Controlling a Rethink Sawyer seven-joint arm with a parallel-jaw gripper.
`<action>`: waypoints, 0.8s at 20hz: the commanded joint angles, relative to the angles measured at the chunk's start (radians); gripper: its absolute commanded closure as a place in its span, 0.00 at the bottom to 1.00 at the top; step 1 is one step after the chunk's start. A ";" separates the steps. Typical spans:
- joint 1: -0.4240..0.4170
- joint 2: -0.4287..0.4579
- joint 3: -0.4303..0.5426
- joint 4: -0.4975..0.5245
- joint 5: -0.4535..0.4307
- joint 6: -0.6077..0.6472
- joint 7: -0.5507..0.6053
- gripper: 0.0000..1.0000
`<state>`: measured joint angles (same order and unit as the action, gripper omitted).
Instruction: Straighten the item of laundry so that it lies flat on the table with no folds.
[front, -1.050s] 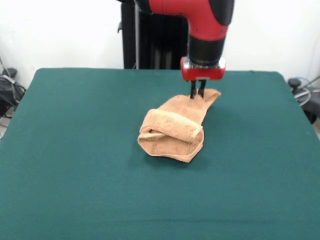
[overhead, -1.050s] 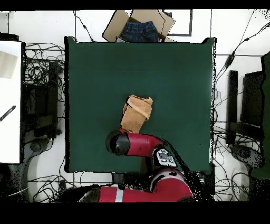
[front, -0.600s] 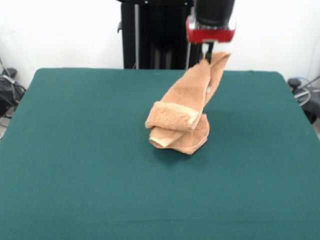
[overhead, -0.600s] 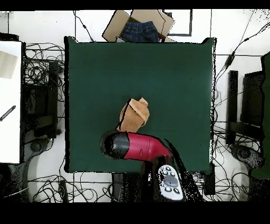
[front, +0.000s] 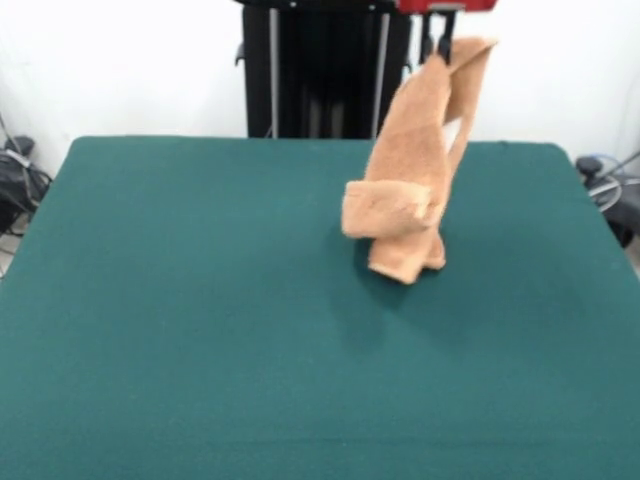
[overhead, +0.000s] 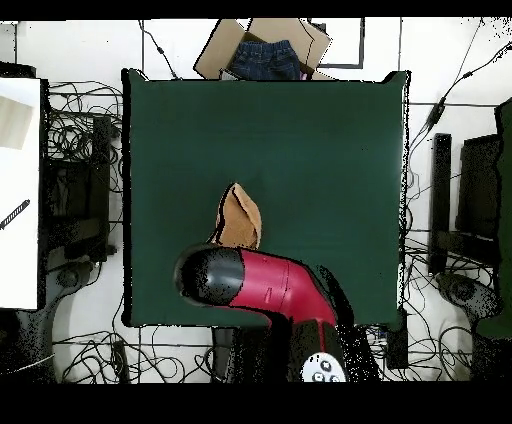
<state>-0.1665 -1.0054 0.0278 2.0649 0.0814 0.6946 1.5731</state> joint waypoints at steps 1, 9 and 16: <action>0.088 -0.127 -0.001 -0.010 0.043 0.258 0.253 1.00; 0.170 -0.194 -0.047 -0.062 0.064 0.423 0.370 1.00; 0.248 -0.220 -0.054 -0.143 0.074 0.558 0.529 1.00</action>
<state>0.0344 -1.1918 0.0075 1.9895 0.1005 1.1194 1.6706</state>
